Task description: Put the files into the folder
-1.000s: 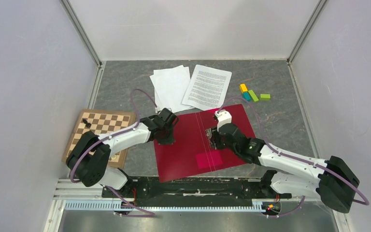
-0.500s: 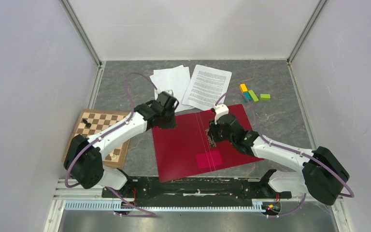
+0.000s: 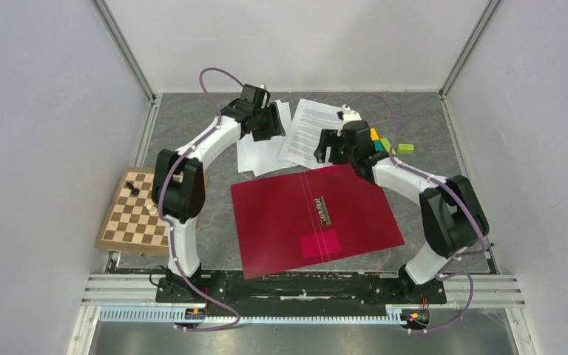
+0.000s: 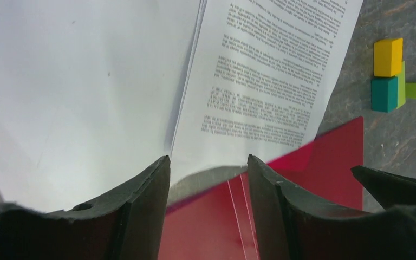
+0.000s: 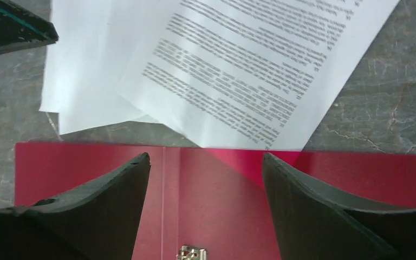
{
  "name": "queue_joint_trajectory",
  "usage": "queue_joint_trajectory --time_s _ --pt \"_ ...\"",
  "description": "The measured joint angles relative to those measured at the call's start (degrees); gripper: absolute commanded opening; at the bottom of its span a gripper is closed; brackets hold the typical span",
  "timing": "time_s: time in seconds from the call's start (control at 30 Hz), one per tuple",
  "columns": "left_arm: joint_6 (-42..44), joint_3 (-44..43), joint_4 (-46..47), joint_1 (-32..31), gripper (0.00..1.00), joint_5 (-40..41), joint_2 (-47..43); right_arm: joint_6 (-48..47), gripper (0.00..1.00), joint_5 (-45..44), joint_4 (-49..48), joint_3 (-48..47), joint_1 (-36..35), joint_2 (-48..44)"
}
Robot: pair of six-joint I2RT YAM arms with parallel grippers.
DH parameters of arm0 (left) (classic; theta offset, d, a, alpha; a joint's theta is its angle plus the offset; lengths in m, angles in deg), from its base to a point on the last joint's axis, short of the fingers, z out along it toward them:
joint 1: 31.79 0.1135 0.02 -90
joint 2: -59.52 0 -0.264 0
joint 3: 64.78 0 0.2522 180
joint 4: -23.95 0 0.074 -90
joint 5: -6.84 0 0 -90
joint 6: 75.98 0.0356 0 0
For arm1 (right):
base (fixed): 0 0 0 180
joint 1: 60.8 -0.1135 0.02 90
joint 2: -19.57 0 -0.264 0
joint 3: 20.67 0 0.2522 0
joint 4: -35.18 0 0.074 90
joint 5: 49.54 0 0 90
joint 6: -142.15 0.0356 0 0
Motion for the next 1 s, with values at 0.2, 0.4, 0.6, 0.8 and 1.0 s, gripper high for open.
queue_joint_trajectory --time_s 0.2,0.4,0.6,0.8,1.0 --pt "2.0 -5.9 -0.3 1.9 0.62 -6.6 8.6 0.6 0.35 3.6 2.6 1.4 3.0 0.6" --pt "2.7 -8.7 -1.2 2.3 0.62 -9.0 10.6 3.5 0.17 7.6 4.3 18.8 0.7 -20.7" --pt "2.8 -9.5 -1.3 2.3 0.62 -9.5 10.6 6.4 0.15 13.0 4.7 31.0 -5.6 -29.7" --pt "2.8 -9.5 -2.9 2.5 0.62 -9.4 10.6 7.3 0.14 17.2 2.3 31.9 -8.5 -26.1" --pt "3.5 -9.5 -4.1 2.7 0.62 -9.4 10.5 7.1 0.12 19.4 0.0 26.6 -8.4 -16.1"
